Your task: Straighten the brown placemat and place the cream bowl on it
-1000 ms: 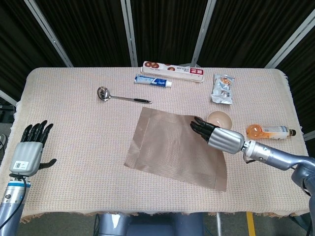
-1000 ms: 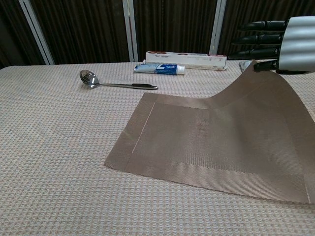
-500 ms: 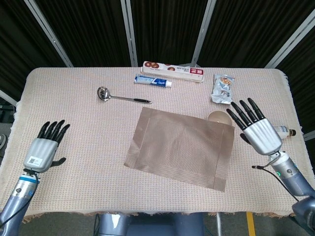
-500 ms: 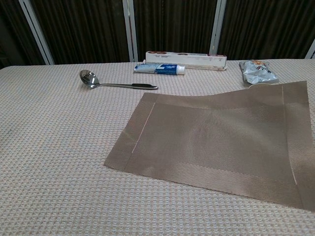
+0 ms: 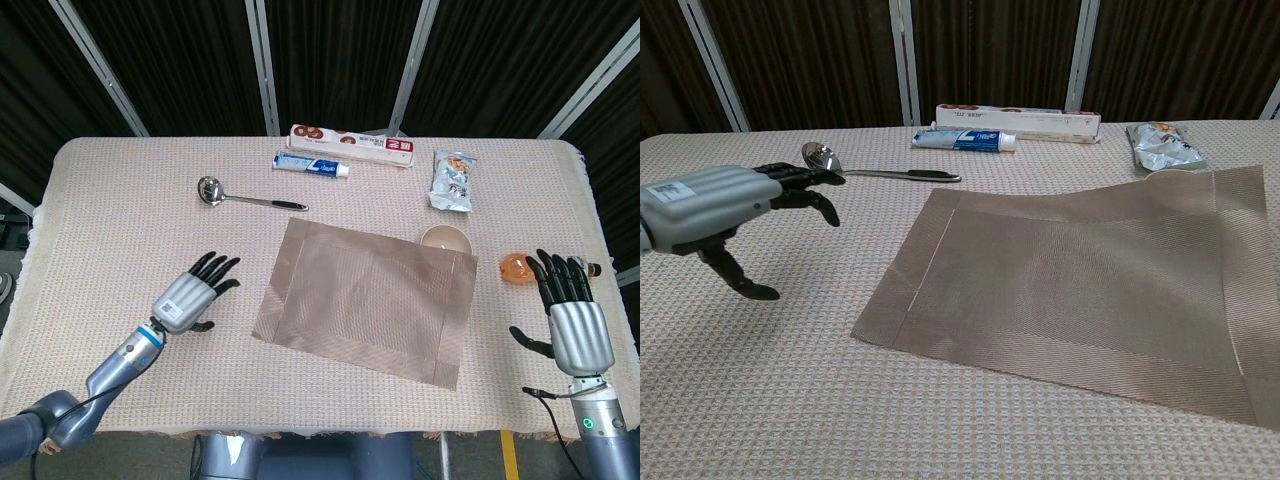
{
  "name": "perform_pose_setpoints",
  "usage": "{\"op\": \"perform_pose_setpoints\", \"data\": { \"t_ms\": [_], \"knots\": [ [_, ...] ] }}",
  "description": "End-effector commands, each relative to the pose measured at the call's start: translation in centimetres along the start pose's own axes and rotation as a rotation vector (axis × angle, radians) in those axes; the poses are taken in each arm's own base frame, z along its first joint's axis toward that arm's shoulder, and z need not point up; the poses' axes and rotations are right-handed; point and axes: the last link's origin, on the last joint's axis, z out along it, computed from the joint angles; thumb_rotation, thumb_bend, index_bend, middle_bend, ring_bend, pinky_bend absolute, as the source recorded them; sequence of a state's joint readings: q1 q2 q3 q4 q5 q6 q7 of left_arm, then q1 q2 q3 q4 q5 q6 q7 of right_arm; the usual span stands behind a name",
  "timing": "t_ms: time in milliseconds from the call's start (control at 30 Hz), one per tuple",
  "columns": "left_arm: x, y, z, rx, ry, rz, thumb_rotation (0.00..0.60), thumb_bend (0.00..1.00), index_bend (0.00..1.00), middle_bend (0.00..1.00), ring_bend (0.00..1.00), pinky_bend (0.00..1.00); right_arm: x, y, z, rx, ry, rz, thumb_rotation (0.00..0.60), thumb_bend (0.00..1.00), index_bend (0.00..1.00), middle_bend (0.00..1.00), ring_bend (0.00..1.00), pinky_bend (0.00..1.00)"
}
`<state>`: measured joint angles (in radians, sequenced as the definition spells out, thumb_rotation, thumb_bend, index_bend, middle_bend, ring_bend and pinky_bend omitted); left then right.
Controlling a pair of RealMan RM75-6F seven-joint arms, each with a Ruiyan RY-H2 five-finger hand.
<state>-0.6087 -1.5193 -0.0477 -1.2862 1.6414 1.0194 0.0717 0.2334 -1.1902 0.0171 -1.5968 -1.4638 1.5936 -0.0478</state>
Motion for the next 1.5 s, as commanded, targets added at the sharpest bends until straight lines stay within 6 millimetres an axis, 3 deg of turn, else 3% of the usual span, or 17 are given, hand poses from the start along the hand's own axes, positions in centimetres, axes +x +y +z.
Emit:
{"op": "perform_pose_setpoints", "data": {
  "t_ms": [33,367,667,933,1133,1267,1500],
  "knots": [
    [-1.5,1.7,1.7,-0.074,-0.027,-0.010,0.600,0.00,0.26,0.00,0.00,0.00,-0.4,0.1,-0.5,-0.029,-0.019,0.019,0.600,0.00,0.00,0.00,0.00,0.00],
    [-3.5,4.1,4.0,-0.126,-0.029,-0.014,0.600,0.00,0.26,0.00,0.00,0.00,-0.7,1.0,-0.8,-0.047,-0.070,0.011,0.600,0.00,0.00,0.00,0.00,0.00],
    [-3.5,5.7,5.7,-0.153,-0.017,0.013,0.600,0.01,0.26,0.00,0.00,0.00,-0.5,0.9,-0.7,-0.033,-0.061,0.022,0.600,0.00,0.00,0.00,0.00,0.00],
    [-3.1,6.4,6.2,-0.165,-0.006,0.028,0.600,0.17,0.29,0.00,0.00,0.00,-0.3,0.8,-0.9,-0.028,-0.057,0.029,0.600,0.00,0.00,0.00,0.00,0.00],
    [-3.1,6.6,6.3,-0.159,-0.016,0.020,0.600,0.37,0.31,0.00,0.00,0.00,-0.1,0.6,-0.9,-0.019,-0.048,0.038,0.600,0.00,0.00,0.00,0.00,0.00],
    [-2.8,6.8,6.5,-0.155,-0.005,-0.004,0.600,0.39,0.33,0.00,0.00,0.00,0.1,0.6,-1.0,-0.018,-0.041,0.043,0.600,0.00,0.00,0.00,0.00,0.00],
    [-2.6,7.0,6.4,-0.149,-0.004,-0.011,0.600,0.39,0.47,0.00,0.00,0.00,0.2,0.6,-1.0,-0.009,-0.036,0.051,0.600,0.00,0.00,0.00,0.00,0.00]
  ]
}}
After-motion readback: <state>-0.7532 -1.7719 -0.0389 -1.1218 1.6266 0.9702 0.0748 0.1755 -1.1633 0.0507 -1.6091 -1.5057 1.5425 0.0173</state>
